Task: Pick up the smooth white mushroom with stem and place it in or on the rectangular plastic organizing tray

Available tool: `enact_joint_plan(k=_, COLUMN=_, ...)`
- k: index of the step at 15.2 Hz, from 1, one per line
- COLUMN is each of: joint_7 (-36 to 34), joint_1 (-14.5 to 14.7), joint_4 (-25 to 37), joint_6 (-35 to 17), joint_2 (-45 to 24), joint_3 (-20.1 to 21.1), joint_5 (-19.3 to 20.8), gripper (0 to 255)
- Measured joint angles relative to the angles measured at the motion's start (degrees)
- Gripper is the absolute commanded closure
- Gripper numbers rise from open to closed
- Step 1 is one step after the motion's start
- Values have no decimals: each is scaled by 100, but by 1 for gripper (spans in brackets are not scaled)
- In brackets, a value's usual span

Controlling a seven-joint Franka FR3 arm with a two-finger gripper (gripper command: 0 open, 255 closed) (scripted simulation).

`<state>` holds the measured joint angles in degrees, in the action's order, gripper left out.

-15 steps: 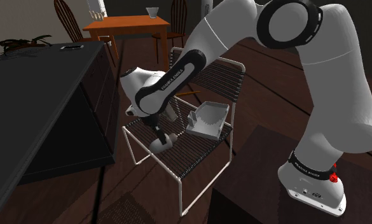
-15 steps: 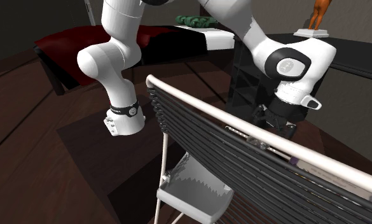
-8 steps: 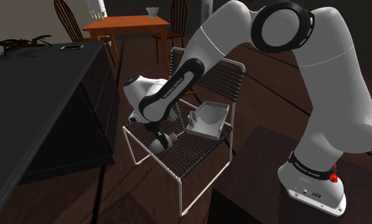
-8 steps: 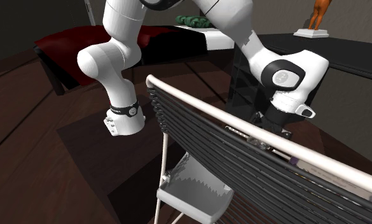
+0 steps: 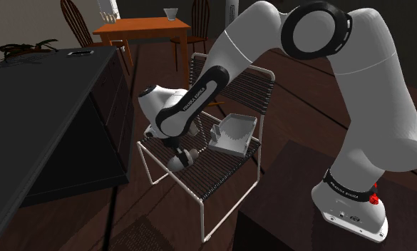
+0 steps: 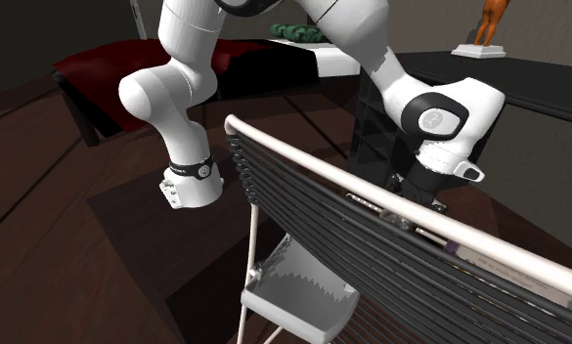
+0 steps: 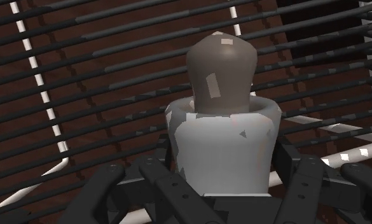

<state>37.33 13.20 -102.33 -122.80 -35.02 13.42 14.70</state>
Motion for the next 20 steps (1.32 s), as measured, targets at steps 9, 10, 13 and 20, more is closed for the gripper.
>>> enact_joint_plan(k=9, joint_7=7, joint_1=-5, joint_4=-6, joint_6=24, joint_2=28, joint_3=6, joint_5=-8, gripper=255)
enact_joint_plan(k=10, joint_7=11, joint_1=-7, joint_4=-9, joint_6=58, joint_2=67, joint_3=14, joint_5=-19, gripper=255)
enact_joint_plan(k=13, joint_7=35, joint_1=-17, joint_4=-1, joint_6=193, joint_2=200, joint_3=43, joint_5=-61, gripper=255)
enact_joint_plan(k=20, joint_7=134, joint_1=-71, joint_4=23, joint_6=570, joint_2=567, joint_3=106, joint_5=-174, gripper=255)
